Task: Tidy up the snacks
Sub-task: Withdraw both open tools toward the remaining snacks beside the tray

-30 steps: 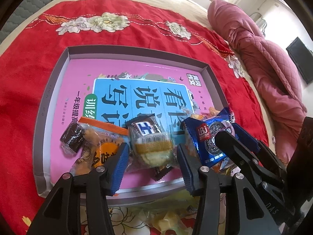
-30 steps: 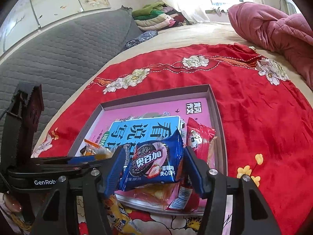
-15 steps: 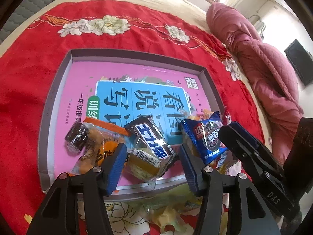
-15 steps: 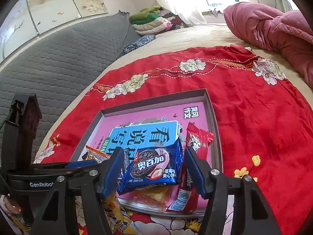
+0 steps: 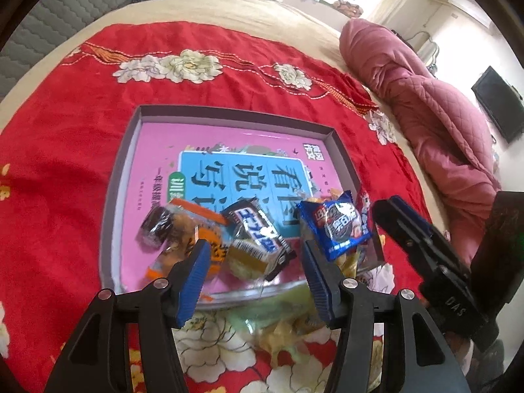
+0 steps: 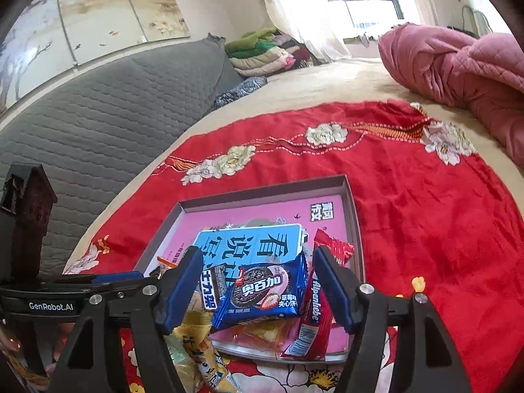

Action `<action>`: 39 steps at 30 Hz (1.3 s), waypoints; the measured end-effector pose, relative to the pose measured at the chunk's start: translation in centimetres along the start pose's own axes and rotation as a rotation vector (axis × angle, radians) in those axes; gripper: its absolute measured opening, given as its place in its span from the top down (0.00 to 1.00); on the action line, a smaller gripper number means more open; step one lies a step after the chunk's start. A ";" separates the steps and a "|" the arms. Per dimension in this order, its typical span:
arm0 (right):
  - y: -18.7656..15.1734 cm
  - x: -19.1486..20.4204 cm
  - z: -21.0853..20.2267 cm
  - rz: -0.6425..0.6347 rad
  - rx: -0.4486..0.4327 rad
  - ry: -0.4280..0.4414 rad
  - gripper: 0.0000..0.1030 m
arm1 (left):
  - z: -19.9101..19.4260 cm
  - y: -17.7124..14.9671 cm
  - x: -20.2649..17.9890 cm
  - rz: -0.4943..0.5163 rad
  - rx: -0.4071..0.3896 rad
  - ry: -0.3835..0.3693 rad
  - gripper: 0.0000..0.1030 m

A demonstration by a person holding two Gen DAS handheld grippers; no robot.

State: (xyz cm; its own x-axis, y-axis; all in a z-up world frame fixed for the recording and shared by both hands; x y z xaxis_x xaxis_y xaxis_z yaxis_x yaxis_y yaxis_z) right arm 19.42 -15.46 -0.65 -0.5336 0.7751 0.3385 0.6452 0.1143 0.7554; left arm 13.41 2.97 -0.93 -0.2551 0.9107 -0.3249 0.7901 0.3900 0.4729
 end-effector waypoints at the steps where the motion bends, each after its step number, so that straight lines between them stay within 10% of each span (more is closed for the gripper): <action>1: 0.1 0.1 -0.2 -0.007 -0.006 0.000 0.31 | -0.2 -0.1 0.1 0.000 -0.001 0.002 0.43; 39: -7.7 3.1 -2.5 -0.117 0.196 -0.072 0.26 | 0.2 -8.3 1.4 -0.099 0.174 -0.110 0.40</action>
State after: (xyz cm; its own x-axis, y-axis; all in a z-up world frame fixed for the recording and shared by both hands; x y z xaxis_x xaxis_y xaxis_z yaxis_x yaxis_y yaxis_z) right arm 11.41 -15.52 -4.01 -0.5754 0.7907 0.2092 0.6789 0.3192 0.6612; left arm 6.62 1.01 -5.53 -0.2813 0.8450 -0.4547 0.8509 0.4387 0.2890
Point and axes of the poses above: each gripper's, at about its wrist camera, not at the fingertips, and z roughly the way its jaws point, x to its left, y to its top, the point moved 2 cm from there along z, roughly the way its jaws point, and after that the axes turned 2 degrees about -x, right-handed, at the moved point
